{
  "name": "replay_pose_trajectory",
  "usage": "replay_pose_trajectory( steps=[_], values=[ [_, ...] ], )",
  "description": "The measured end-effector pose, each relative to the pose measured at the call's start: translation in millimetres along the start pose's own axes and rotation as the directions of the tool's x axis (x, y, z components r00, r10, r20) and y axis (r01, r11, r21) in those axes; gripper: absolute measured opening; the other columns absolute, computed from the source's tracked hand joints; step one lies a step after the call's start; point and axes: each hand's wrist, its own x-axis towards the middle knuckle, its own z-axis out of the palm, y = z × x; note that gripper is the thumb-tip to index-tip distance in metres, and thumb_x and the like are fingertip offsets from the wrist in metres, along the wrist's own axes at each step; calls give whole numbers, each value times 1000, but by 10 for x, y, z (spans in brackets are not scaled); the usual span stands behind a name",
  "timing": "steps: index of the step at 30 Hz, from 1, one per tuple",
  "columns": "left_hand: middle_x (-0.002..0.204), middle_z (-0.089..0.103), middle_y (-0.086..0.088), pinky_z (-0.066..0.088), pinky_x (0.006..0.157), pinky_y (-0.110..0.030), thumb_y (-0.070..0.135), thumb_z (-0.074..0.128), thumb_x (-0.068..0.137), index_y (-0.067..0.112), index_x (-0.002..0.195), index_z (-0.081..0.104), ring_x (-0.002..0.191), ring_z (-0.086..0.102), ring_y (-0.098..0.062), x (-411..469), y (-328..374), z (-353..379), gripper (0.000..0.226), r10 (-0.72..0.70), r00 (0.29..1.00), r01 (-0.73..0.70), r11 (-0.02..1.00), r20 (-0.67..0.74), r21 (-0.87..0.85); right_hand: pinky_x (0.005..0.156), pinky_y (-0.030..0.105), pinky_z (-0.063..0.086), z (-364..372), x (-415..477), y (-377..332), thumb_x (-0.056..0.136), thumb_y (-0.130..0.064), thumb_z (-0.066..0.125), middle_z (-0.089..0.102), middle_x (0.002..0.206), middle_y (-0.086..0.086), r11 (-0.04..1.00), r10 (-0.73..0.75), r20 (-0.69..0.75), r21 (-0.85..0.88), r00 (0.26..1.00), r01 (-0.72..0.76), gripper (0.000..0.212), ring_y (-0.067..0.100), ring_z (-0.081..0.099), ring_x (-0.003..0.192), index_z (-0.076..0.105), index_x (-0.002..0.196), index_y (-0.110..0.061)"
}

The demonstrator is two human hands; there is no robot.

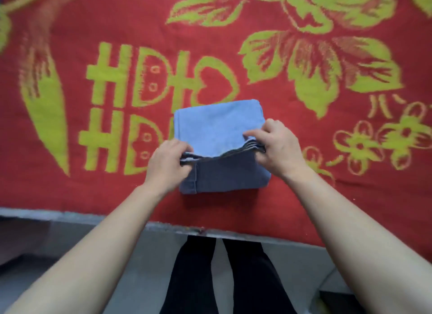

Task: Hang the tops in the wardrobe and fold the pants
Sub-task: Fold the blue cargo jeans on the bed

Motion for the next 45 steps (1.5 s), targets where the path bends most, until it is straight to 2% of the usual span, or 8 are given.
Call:
replay_pose_trajectory(
  steps=[8, 14, 19, 23, 26, 30, 35, 45],
  values=[
    [93, 56, -2, 47, 65, -39, 21, 56, 69, 17, 88, 63, 92, 54, -31, -490, 40, 619, 21, -19, 982, -36, 956, 186, 292, 78, 40, 43, 560, -1063, 68, 67, -32, 60, 56, 98, 10, 978, 91, 260, -208, 961, -36, 61, 33, 55, 86, 66, 127, -22],
    [83, 64, -6, 45, 72, -37, 47, 38, 90, 17, 71, 59, 90, 59, -31, 69, 106, 280, 41, -218, 912, 191, 975, 347, 110, 69, 39, 42, 344, -382, 2, 95, -42, 47, 61, 76, 10, 962, 90, 301, -272, 949, -5, 40, 34, 60, 75, 76, 76, -21],
    [129, 53, -11, 41, 100, -45, 24, 55, 87, 15, 130, 53, 122, 46, -31, 700, 45, -31, 44, -123, 985, 112, 989, 120, 95, 79, 43, 44, 157, 497, -14, 78, -41, 50, 55, 108, 15, 989, 126, 153, -94, 980, -113, 52, 36, 55, 95, 63, 122, -16],
    [150, 38, -11, 33, 111, -49, 27, 57, 81, 15, 148, 32, 138, 36, -30, 1287, 80, -37, 73, -178, 924, 150, 983, 338, 106, 108, 45, 30, 137, 1102, -98, 68, -47, 47, 48, 134, 15, 984, 180, 494, -104, 850, -147, 86, 33, 43, 128, 38, 148, -19],
    [141, 49, -12, 40, 104, -49, 39, 59, 68, 18, 141, 40, 129, 46, -32, 1361, 136, 48, 78, -210, 824, 107, 970, 526, 219, 95, 42, 39, 149, 1208, -128, 70, -50, 55, 59, 127, 10, 969, 239, 700, -221, 673, -113, 70, 32, 53, 119, 50, 134, -23],
    [129, 55, -14, 42, 95, -46, 30, 68, 69, 20, 140, 40, 121, 47, -37, 1274, 211, 65, 77, -186, 874, 19, 936, 449, 353, 80, 37, 49, 52, 1186, -245, 73, -43, 67, 65, 114, 8, 970, 216, 698, -235, 683, -67, 55, 33, 60, 104, 57, 123, -21],
    [111, 61, -16, 45, 73, -39, 14, 63, 69, 14, 135, 40, 107, 55, -38, 881, 441, -86, 70, -194, 890, -6, 900, 413, 437, 90, 40, 52, -56, 937, -405, 60, -52, 85, 54, 131, 10, 949, 258, 790, -315, 557, 6, 95, 36, 56, 116, 43, 142, -29],
    [116, 57, -13, 46, 76, -41, 19, 68, 75, 6, 133, 41, 110, 49, -32, 107, 653, -122, 65, -111, 953, -44, 868, 280, 494, 79, 38, 41, -88, 161, -666, 81, -27, 68, 53, 132, 1, 902, 188, 539, -425, 821, 72, 60, 29, 49, 116, 47, 136, -28]
  ],
)
